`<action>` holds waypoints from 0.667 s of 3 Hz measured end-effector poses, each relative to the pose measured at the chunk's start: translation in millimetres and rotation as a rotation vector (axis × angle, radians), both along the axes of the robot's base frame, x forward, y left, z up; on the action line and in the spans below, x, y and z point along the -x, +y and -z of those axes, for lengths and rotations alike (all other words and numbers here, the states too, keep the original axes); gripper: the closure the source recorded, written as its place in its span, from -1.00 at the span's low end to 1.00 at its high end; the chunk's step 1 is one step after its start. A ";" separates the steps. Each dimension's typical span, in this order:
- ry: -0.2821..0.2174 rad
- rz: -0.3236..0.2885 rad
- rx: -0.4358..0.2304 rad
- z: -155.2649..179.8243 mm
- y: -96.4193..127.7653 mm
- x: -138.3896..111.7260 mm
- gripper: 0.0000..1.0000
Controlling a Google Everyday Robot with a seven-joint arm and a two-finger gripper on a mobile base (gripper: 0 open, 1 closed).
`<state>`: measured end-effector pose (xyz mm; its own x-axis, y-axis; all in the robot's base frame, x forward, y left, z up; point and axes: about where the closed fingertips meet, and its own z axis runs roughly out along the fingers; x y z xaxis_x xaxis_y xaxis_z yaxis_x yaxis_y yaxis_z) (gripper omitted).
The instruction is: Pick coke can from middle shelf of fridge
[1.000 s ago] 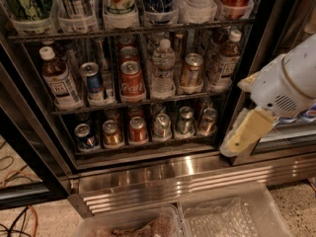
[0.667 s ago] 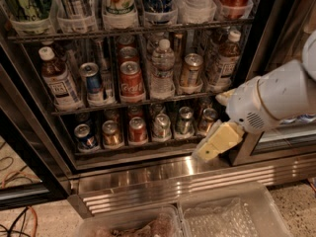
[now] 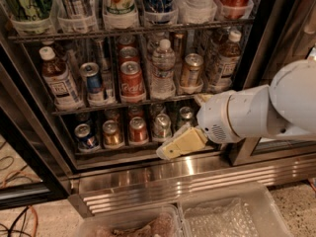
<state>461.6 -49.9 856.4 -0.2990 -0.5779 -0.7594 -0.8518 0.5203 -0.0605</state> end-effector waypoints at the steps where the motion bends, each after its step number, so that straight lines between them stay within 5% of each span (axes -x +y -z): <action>1: -0.057 0.031 -0.003 4.5 26.9 -3.6 -1.00; 2: -0.058 0.032 -0.002 3.9 26.6 -3.4 -1.00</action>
Offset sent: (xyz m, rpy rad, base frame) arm 0.0007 0.0237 -0.0048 0.0026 -0.0392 -0.0197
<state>465.0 -23.2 852.4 -0.2725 -0.5672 -0.7772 -0.8298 0.5474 -0.1085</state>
